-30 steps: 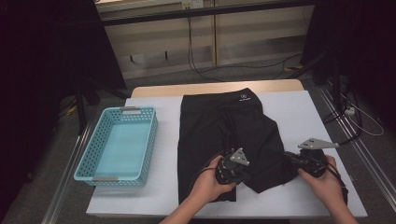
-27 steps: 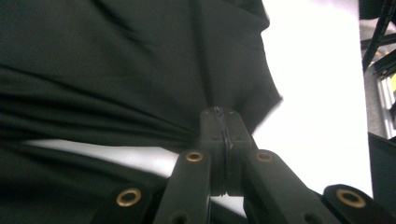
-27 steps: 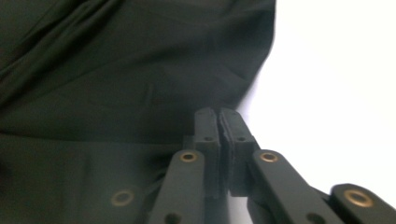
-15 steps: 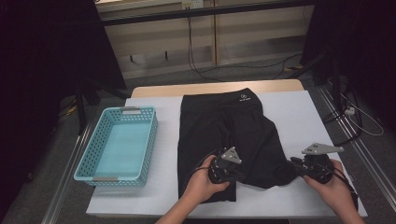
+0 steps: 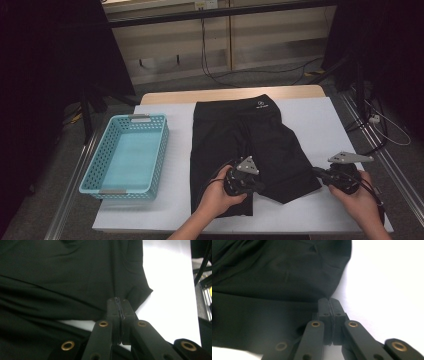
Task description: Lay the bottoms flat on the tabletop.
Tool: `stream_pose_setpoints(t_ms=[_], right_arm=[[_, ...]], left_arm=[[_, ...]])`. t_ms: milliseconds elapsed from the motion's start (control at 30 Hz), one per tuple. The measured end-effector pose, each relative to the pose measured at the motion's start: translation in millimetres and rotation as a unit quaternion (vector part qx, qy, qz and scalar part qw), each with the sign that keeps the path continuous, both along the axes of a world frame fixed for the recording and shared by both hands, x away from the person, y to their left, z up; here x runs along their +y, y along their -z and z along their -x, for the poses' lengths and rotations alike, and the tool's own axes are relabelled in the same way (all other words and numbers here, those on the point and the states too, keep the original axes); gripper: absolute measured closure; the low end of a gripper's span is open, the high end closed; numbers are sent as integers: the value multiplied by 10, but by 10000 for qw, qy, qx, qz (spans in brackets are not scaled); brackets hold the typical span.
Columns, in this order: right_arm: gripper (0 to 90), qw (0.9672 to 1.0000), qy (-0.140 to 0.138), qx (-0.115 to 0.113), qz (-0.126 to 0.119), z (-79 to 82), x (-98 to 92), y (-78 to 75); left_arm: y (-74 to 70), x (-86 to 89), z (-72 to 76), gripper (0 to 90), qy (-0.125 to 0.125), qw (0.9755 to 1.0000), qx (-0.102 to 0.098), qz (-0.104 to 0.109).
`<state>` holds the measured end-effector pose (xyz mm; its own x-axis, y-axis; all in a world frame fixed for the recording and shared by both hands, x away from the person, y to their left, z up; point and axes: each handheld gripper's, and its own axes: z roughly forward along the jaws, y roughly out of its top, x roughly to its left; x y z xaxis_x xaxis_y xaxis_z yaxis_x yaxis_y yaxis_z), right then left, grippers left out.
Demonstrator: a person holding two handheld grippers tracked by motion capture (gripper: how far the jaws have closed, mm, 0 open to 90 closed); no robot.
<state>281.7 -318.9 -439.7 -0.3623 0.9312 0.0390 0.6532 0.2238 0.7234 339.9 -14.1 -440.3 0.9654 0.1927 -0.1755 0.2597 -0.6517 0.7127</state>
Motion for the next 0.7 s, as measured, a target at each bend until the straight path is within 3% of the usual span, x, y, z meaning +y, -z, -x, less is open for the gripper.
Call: stream_pose_setpoints(t_ms=[200, 300, 367, 433, 500, 700], right_arm=[[880, 9995, 120, 13, 285, -56, 16, 83], [799, 9997, 125, -13, 186, -48, 17, 68], [713, 9997, 133, -9, 220, -19, 15, 52], [669, 9997, 138, 6, 193, 16, 13, 29], [647, 9997, 149, 38, 189, 28, 9, 2], [662, 9995, -47, 206, 218, 123, 24, -4]], left_arm=[[34, -65, -6, 884, -37, 9999, -83, 47], [41, -50, -15, 850, -43, 9998, -167, 38], [45, -43, -9, 701, -206, 9994, -256, 63], [29, -17, -11, 615, -215, 9995, -228, 20], [9, -8, 8, 505, -248, 9995, -185, 119], [-23, -4, 65, 411, -173, 9992, -307, 162]])
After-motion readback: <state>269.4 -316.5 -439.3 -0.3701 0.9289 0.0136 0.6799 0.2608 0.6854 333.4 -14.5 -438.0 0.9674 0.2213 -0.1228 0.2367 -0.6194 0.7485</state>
